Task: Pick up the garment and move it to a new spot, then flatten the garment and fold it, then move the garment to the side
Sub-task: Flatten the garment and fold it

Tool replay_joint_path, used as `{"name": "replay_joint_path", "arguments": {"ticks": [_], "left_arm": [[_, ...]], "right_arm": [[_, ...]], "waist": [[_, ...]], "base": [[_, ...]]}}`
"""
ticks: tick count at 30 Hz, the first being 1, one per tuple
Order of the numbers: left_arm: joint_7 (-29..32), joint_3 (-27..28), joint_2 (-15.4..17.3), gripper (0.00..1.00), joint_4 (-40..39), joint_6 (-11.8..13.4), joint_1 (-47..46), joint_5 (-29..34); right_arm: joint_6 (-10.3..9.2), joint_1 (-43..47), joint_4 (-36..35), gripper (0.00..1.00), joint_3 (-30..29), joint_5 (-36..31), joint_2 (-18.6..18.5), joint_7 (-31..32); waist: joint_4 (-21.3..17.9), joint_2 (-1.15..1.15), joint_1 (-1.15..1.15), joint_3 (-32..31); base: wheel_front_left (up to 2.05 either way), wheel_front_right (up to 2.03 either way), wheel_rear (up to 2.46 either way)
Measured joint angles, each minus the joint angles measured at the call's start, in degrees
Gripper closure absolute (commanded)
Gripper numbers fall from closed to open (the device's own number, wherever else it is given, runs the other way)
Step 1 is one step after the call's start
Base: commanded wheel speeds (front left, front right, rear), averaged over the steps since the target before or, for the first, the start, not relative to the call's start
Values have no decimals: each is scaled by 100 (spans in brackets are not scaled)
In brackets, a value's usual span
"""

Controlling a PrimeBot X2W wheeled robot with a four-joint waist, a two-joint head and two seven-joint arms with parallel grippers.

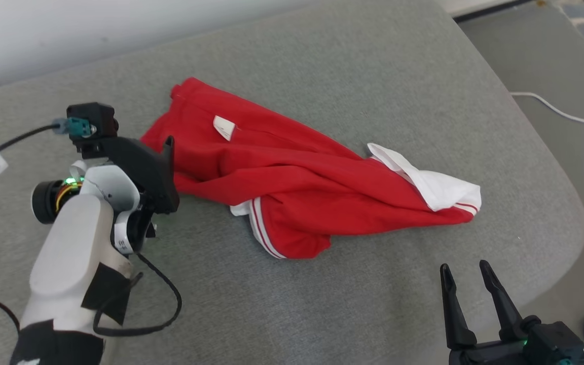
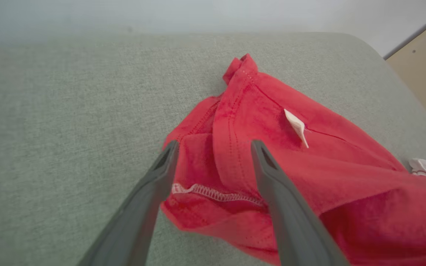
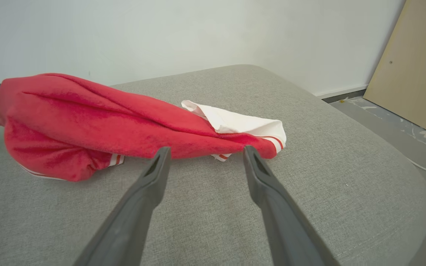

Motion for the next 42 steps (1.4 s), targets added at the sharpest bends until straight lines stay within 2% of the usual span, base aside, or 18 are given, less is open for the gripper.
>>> {"name": "replay_joint_path", "arguments": {"ticks": [5,10,12,22,23,24,25,26,28,33,38,42], "left_arm": [[190,-47,88,0,134,46,-332,16],[403,-114,124,0,315,245,-481,88],[465,-126,125,0,333,238,-525,87],[576,-197,71,0,345,151,-518,-14],[589,-201,66,3,345,137,-509,-34],[603,-201,55,11,345,130,-498,-47],[628,-203,38,30,346,85,-493,-71],[634,-211,20,58,346,81,-486,-103],[626,-230,0,100,332,9,-462,-160],[549,-242,3,100,307,-41,-458,-190],[159,-167,0,100,70,-68,-383,-268],[-166,60,-100,100,-316,-172,40,-627]], "right_arm": [[0,-105,65,0,78,64,1,-45],[0,-186,103,0,133,93,2,-65],[0,-218,107,0,142,99,2,-69],[0,-272,89,0,141,97,3,-70],[0,-277,88,0,147,94,4,-70],[0,-279,86,0,149,91,4,-70],[0,-279,87,0,146,91,3,-70],[0,-279,88,0,145,91,3,-70],[0,-279,93,0,152,91,3,-70],[0,-277,99,0,153,98,3,-70],[0,-246,94,0,58,88,3,-73],[0,-174,91,0,-32,-7,5,-80]], "waist": [[-261,0,0,334],[-446,0,0,556],[-491,0,0,608],[-383,0,-1,528],[-373,0,-1,510],[-364,0,-1,493],[-356,0,-1,480],[-351,0,-1,469],[-347,0,-2,455],[-336,0,-1,444],[-190,0,-1,388],[5,0,-1,304]], "base": [[0,0,0],[0,0,0],[0,0,0],[0,0,0],[0,0,0],[0,0,0],[0,0,0],[0,0,0],[0,0,0],[0,0,0],[0,0,0],[0,0,0]]}}
